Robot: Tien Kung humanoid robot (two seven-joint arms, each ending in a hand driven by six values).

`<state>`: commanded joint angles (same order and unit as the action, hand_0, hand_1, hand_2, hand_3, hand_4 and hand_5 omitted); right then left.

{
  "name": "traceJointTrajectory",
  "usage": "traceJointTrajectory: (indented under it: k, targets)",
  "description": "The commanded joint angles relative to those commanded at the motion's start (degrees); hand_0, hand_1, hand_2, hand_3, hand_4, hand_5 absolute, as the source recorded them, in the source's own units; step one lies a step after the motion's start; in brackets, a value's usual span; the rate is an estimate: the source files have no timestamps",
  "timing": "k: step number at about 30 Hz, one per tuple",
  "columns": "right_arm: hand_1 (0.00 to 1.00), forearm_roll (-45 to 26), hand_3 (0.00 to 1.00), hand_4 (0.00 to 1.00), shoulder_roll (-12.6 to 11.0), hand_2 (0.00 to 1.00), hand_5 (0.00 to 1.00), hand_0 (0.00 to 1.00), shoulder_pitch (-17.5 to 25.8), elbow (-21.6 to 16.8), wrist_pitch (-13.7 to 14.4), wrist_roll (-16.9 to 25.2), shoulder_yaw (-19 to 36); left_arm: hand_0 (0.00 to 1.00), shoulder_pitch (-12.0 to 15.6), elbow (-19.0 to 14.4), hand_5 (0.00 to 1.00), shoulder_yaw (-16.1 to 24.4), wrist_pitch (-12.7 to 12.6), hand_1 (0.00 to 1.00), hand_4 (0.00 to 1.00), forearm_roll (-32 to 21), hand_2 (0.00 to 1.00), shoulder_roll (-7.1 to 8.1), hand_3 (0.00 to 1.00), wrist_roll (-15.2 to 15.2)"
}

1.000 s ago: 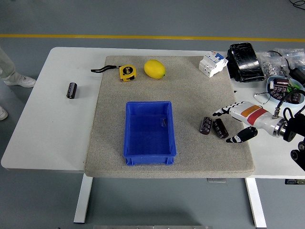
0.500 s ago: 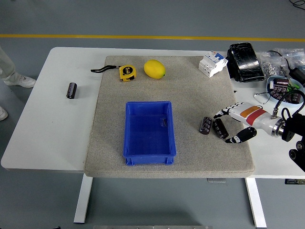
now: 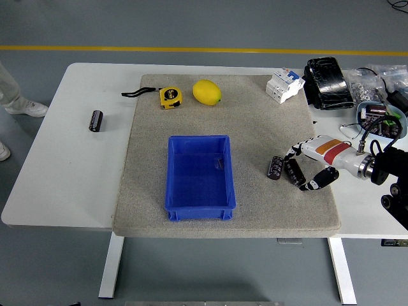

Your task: Pick up the battery,place it into the box

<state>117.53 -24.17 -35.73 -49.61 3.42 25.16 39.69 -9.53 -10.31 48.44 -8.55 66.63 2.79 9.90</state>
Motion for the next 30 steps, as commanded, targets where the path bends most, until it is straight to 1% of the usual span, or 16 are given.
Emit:
traceJointTrajectory:
  k: [4, 5, 10, 11, 16, 17, 22, 23, 30]
  targets:
    - [0.649, 0.16, 0.682, 0.963, -0.02, 0.685, 0.191, 0.687, -0.19, -0.21, -0.78, -0.52, 0.0, 0.511, 0.06, 0.0, 0.772, 0.2, 0.0, 0.525, 0.648, 0.12, 0.595, 0.08, 0.693, 0.08]
    - [0.639, 0.19, 0.66, 0.945, -0.01, 0.678, 0.193, 0.675, -0.22, -0.23, -0.92, -0.61, 0.02, 0.51, 0.08, 0.0, 0.771, 0.22, 0.0, 0.524, 0.648, 0.13, 0.593, 0.1, 0.693, 0.1]
    - [0.639, 0.2, 0.66, 0.945, 0.05, 0.678, 0.193, 0.675, -0.3, -0.03, -1.28, -0.87, 0.02, 0.51, 0.09, 0.0, 0.771, 0.11, -0.01, 0.524, 0.648, -0.02, 0.593, 0.16, 0.693, 0.17]
    - [0.606, 0.16, 0.59, 0.885, 0.08, 0.618, 0.174, 0.636, -0.3, 0.06, -1.34, -0.93, 0.02, 0.51, 0.09, 0.0, 0.77, 0.06, 0.01, 0.523, 0.649, -0.08, 0.592, 0.19, 0.693, 0.17]
    - [0.606, 0.12, 0.59, 0.885, 0.12, 0.618, 0.174, 0.636, -0.34, 0.12, -1.38, -1.07, 0.09, 0.51, 0.1, 0.0, 0.77, -0.03, 0.01, 0.523, 0.649, -0.23, 0.592, 0.23, 0.693, 0.21]
    - [0.559, 0.14, 0.519, 0.827, 0.12, 0.567, 0.141, 0.59, -0.35, 0.1, -1.38, -1.08, 0.09, 0.508, 0.12, 0.0, 0.77, -0.04, 0.01, 0.523, 0.649, -0.25, 0.591, 0.24, 0.693, 0.21]
    - [0.559, 0.12, 0.519, 0.827, 0.11, 0.567, 0.141, 0.59, -0.35, -0.22, -1.36, -1.0, 0.13, 0.508, 0.29, 0.0, 0.77, 0.22, 0.01, 0.523, 0.649, -0.05, 0.591, 0.27, 0.693, 0.28]
    - [0.528, 0.11, 0.496, 0.803, 0.09, 0.542, 0.121, 0.556, -0.33, -0.32, -1.39, -0.98, 0.15, 0.508, 0.33, 0.0, 0.769, 0.26, 0.02, 0.521, 0.649, -0.03, 0.59, 0.29, 0.693, 0.29]
    - [0.517, -0.02, 0.485, 0.793, -0.16, 0.529, 0.114, 0.544, -0.1, -1.03, -1.46, -0.89, 0.36, 0.507, 0.71, 0.0, 0.769, 1.26, 0.08, 0.521, 0.649, 0.97, 0.589, 0.4, 0.692, 0.52]
